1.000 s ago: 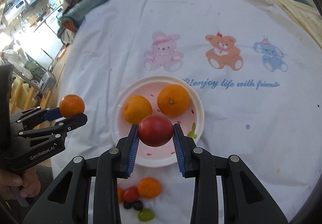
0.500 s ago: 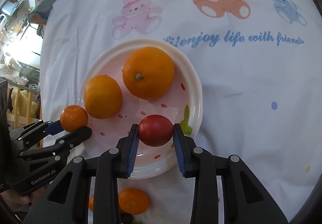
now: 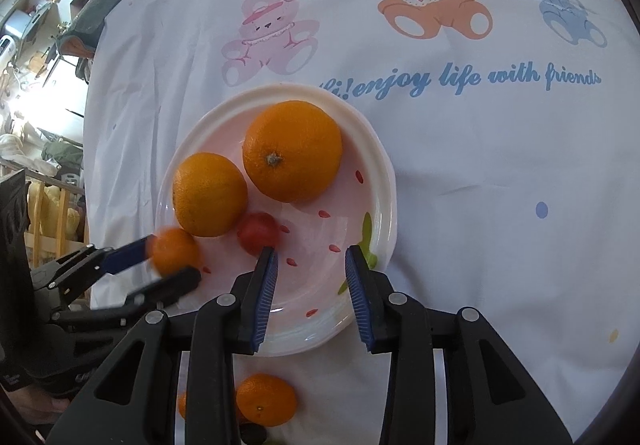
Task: Organize fruits
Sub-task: 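Carry the tomato and mandarin onto the pink plate and open both tools, then withdraw both open tools from the plate toward the remaining fruit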
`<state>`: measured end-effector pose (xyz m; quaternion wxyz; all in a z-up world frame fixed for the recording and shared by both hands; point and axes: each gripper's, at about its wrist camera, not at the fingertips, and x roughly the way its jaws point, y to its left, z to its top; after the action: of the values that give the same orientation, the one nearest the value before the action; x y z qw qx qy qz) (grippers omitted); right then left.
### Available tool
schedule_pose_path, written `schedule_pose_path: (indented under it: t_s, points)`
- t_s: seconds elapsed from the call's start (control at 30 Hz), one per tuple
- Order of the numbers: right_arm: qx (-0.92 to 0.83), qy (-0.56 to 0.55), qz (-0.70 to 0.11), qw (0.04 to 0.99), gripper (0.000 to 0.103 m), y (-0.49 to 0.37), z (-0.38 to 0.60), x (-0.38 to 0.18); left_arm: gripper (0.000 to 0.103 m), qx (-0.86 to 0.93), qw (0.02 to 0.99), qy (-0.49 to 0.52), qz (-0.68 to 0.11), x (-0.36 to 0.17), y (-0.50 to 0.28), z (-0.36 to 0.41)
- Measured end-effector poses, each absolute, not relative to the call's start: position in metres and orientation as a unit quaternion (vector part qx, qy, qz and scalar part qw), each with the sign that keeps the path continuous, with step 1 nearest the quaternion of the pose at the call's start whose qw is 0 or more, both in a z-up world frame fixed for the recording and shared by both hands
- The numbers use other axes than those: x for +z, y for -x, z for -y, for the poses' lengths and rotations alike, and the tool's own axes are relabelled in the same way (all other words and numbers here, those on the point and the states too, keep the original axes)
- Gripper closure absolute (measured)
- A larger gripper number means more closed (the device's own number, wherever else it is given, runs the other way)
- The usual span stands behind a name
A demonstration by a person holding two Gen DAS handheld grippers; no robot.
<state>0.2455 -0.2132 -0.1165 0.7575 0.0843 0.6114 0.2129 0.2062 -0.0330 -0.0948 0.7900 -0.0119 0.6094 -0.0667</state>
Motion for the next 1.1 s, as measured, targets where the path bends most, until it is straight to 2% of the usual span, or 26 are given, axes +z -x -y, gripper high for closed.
schedule_pose_path:
  t_s: [0.03,0.07,0.2,0.27,0.77,1.1]
  points:
    - [0.214,-0.085,-0.611,0.758,0.064,-0.245,0.214,-0.116,0.019,-0.068,0.794,0.009,-0.604,-0.093,-0.205,0.034]
    - [0.215,-0.085,-0.610,0.758,0.062,-0.246,0.214,-0.115,0.018,-0.071,0.797,0.007,-0.600,-0.091,-0.205,0.036]
    - [0.225,-0.093,-0.602,0.760,0.033,-0.246,0.216,-0.108,0.018,-0.076,0.795,0.004,-0.602,-0.089,-0.205,0.039]
    - [0.226,-0.097,-0.597,0.764,0.029,-0.246,0.216,-0.104,0.018,-0.074,0.797,0.004,-0.600,-0.088,-0.205,0.038]
    - [0.220,-0.125,-0.550,0.796,0.028,-0.225,0.237,-0.045,0.018,-0.033,0.824,0.015,-0.565,-0.046,-0.173,0.009]
    - [0.223,-0.126,-0.530,0.808,0.028,-0.159,0.250,-0.021,0.018,-0.034,0.821,0.045,-0.569,-0.029,-0.114,-0.002]
